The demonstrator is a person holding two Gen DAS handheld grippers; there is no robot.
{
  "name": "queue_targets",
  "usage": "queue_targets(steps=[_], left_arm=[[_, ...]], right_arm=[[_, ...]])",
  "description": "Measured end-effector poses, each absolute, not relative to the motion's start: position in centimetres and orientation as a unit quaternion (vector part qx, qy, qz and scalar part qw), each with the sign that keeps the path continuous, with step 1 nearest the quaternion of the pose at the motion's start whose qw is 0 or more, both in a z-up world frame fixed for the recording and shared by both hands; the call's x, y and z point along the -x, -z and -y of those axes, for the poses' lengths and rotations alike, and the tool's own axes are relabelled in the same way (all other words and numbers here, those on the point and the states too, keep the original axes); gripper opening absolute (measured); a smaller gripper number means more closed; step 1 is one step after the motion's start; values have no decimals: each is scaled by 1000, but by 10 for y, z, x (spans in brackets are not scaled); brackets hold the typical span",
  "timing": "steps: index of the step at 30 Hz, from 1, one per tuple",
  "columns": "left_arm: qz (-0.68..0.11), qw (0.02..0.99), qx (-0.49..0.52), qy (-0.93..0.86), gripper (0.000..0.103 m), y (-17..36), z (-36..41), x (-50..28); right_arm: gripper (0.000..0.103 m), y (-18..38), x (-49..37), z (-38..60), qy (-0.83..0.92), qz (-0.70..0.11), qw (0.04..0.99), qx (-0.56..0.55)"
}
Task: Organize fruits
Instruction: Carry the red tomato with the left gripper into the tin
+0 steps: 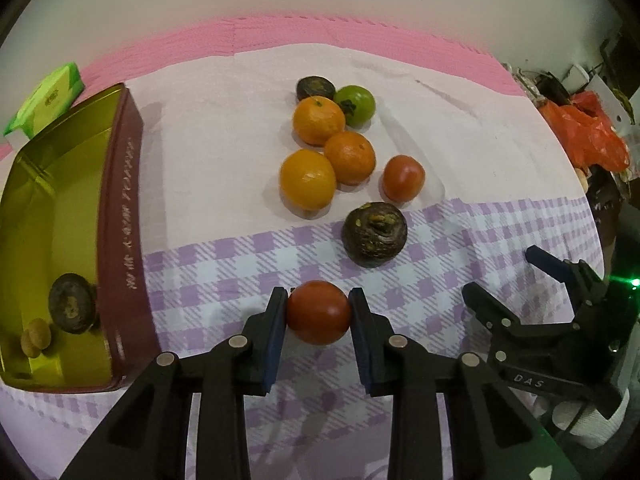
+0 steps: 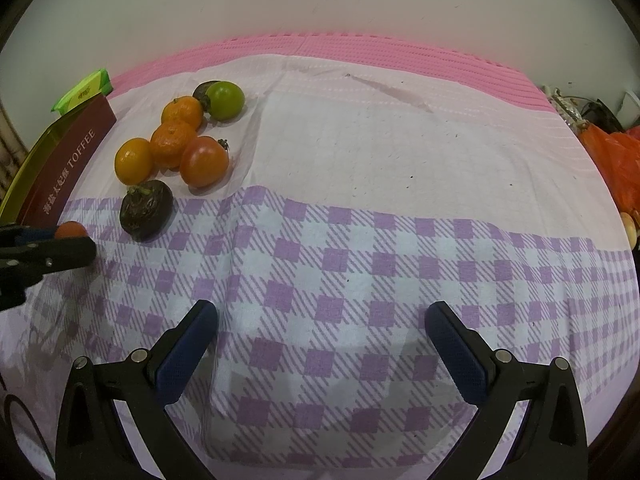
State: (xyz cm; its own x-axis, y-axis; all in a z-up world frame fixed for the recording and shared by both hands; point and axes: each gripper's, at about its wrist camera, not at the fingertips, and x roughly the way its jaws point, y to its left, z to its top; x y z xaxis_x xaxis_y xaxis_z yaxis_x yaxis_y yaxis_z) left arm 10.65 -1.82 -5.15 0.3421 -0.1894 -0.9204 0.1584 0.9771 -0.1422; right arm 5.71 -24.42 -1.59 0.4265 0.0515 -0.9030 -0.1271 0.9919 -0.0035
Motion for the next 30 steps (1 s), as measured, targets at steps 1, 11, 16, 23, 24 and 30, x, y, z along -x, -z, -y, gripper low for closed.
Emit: queue_targets(steps=[1, 11, 16, 23, 24, 30], left_arm=[[-562, 820, 16, 105, 28, 49, 16, -106], [-530, 844, 25, 76, 28, 16, -15, -110], [-514, 857, 26, 33, 28, 2, -52, -117], [-506, 860, 43, -40, 28, -2, -118, -125], [-507, 859, 45, -50, 28, -1, -126, -126], [-525, 845, 62, -81, 28, 15, -165, -127]], right_arm=[[103, 16, -57, 243, -53, -533, 844, 36], [103, 16, -57, 244, -52, -531, 845, 36], [103, 16, -56, 245, -51, -531, 845, 36], [103, 16, -58, 245, -50, -531, 845, 36], [103, 16, -58, 245, -50, -531, 845, 36], [103, 15, -59, 245, -50, -530, 846, 36]])
